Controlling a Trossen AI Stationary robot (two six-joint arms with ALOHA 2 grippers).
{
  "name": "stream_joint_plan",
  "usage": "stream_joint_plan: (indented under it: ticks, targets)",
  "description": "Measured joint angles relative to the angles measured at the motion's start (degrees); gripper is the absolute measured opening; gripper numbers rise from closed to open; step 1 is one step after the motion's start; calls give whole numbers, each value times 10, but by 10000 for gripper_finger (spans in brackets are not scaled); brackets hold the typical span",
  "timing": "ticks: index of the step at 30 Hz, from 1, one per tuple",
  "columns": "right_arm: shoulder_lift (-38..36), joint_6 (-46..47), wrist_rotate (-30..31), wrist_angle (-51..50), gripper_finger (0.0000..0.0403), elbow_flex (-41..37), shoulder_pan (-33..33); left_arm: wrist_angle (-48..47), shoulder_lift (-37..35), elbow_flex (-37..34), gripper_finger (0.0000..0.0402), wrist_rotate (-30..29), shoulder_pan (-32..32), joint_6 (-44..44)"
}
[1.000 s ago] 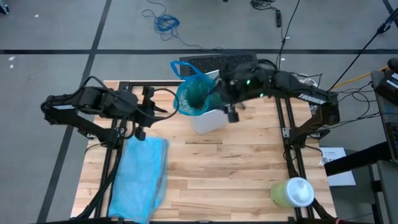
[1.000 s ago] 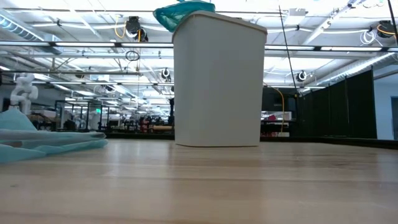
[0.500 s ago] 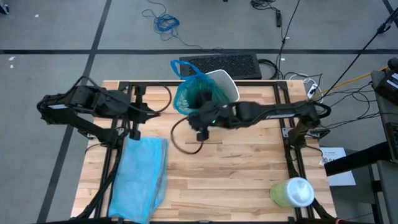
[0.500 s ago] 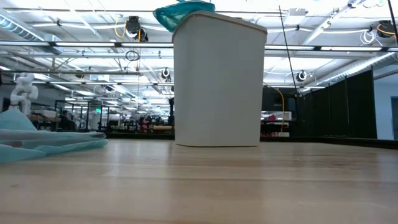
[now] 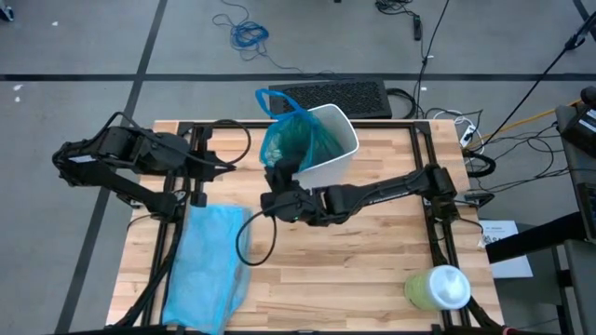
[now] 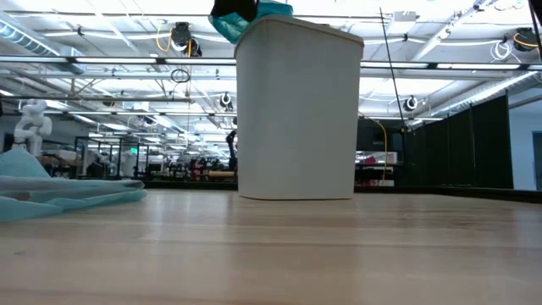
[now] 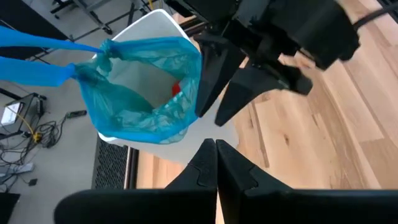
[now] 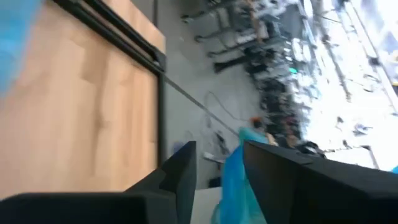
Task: Place trash/remove bag and relplace
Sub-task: Close the trash bag
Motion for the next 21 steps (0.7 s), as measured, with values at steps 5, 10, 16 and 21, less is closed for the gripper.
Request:
stream_joint_plan:
  ticks: [5, 10, 16, 21]
  targets:
    - [1, -2, 17, 3, 93, 0, -9, 0, 0, 0, 1, 0, 0, 0]
    - [1, -1, 25, 4, 27, 0, -14, 0, 0, 0, 0, -1, 0, 0]
    - [-2, -25, 24, 32, 2, 0, -6, 0, 0, 0, 0, -8, 0, 2]
    - [-11, -42, 25, 41, 1, 33, -1, 1, 0, 0, 0, -63, 0, -1]
